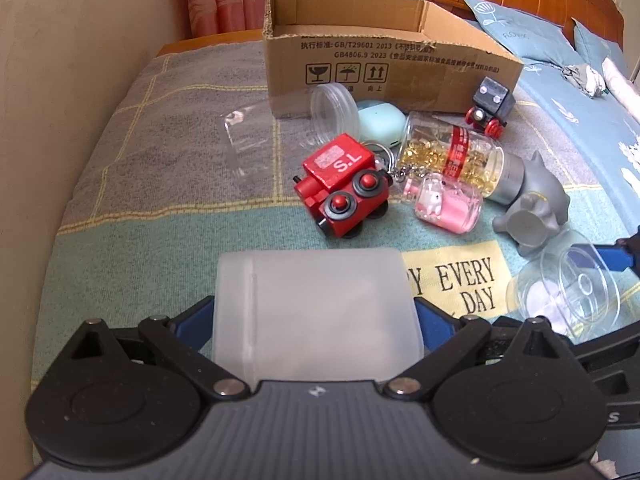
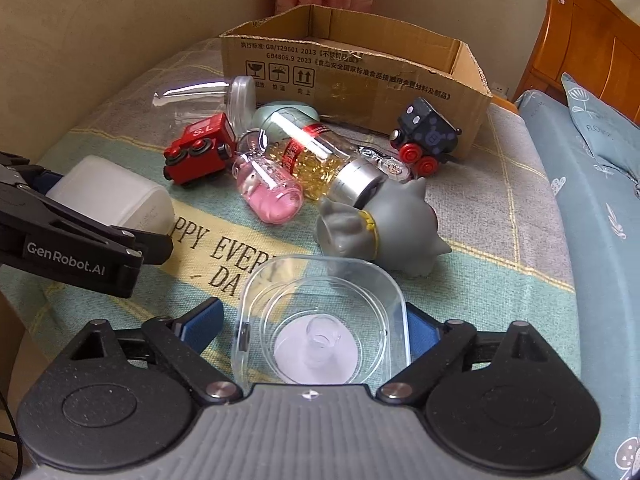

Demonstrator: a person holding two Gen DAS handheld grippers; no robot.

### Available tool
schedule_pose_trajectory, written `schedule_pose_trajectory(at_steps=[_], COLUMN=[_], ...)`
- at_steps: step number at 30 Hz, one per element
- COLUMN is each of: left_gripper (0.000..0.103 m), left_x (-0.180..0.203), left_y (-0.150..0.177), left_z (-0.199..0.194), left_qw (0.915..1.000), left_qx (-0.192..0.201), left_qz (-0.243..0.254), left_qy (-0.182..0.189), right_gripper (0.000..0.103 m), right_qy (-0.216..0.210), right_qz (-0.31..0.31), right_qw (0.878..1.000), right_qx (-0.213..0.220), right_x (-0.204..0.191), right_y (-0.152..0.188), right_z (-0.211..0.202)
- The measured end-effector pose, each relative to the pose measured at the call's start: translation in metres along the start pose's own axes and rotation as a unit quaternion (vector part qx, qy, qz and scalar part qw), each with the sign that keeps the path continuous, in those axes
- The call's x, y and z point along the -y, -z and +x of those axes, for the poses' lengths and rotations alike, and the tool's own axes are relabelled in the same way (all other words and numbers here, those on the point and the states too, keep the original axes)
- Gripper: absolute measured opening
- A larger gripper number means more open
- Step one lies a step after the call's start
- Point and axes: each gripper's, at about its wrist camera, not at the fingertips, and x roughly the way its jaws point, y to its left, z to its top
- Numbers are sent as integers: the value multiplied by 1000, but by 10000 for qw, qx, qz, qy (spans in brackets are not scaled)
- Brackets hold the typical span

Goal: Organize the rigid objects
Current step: 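Grasp the frosted white box with left tool while right tool grasps clear container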

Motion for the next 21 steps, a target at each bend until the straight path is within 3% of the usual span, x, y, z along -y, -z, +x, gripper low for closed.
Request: schedule_pose_trajectory(at_steps=[4,13,21], left_gripper=[86,83,83], left_x=[-2,-2,-1], left_y=[-3,-6,-14], left_z=[-1,-12,-30], left_qw=[10000,9999,9999], left_qx=[-23,-57,91], left_qz=[-36,96,142], left_qy=[54,60,41], right_gripper=[82,81,81], right_qy=[6,-202,-416], right_qz=[-19,-279,-482], right_qw=[10000,9993,9979], right_qx=[-67,-111,153], right_x=[2,9,18], right_y=[-2,1,-4], right_z=[-1,-15,-42])
